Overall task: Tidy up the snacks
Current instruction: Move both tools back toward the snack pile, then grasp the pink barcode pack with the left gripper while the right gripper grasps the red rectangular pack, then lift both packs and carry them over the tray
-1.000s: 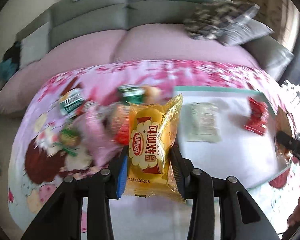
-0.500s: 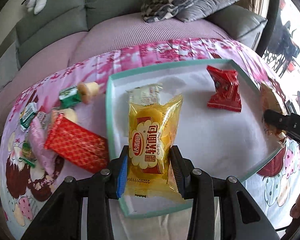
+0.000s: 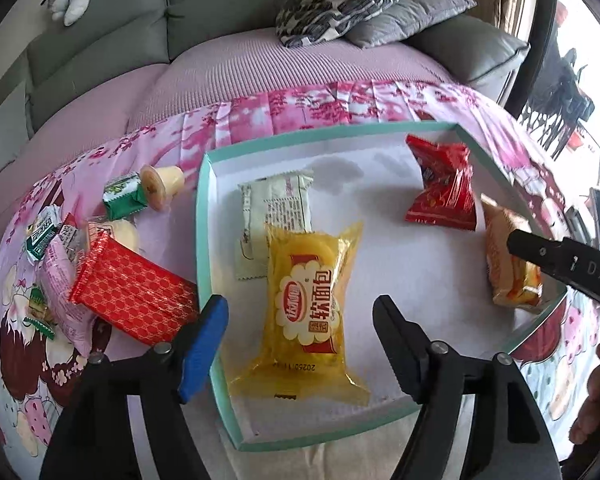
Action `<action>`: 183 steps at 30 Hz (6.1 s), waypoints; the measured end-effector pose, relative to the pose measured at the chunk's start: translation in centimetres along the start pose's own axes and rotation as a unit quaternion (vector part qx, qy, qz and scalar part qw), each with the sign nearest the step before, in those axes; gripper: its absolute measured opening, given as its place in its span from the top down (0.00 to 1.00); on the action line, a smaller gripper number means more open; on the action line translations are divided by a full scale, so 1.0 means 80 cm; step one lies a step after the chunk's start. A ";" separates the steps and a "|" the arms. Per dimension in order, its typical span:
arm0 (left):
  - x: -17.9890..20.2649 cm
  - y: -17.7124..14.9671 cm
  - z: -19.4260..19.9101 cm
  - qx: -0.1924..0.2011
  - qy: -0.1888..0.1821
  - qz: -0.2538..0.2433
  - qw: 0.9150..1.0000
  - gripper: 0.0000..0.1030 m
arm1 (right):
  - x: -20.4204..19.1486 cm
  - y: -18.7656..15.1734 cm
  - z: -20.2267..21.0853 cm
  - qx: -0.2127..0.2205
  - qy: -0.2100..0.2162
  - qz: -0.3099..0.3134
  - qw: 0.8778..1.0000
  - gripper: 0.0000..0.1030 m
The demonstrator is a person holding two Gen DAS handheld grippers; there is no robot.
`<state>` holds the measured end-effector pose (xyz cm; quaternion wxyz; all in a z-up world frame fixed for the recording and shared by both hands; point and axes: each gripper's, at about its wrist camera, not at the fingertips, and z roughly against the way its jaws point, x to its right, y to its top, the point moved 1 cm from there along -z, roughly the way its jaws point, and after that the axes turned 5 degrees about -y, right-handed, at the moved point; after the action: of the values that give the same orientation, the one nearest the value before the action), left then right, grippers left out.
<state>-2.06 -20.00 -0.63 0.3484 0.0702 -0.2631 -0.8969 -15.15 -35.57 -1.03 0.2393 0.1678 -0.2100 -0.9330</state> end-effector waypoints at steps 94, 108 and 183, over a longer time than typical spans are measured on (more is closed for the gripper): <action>-0.310 -0.029 -0.004 -0.015 0.012 0.330 0.944 0.30 | -0.350 -0.093 -0.065 -0.042 0.200 0.351 0.914 0.33; -0.299 -0.050 0.004 -0.049 0.039 0.308 0.949 0.62 | -0.347 -0.091 -0.070 -0.046 0.201 0.335 0.920 0.33; -0.294 -0.064 0.071 -0.001 0.089 0.301 0.949 0.63 | -0.351 -0.138 -0.003 -0.034 0.133 0.357 0.924 0.53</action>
<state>10.72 1.15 0.17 0.6243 0.0664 -0.2388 -0.7408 4.07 -12.34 -0.43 0.5876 0.1957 -0.1905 -0.7617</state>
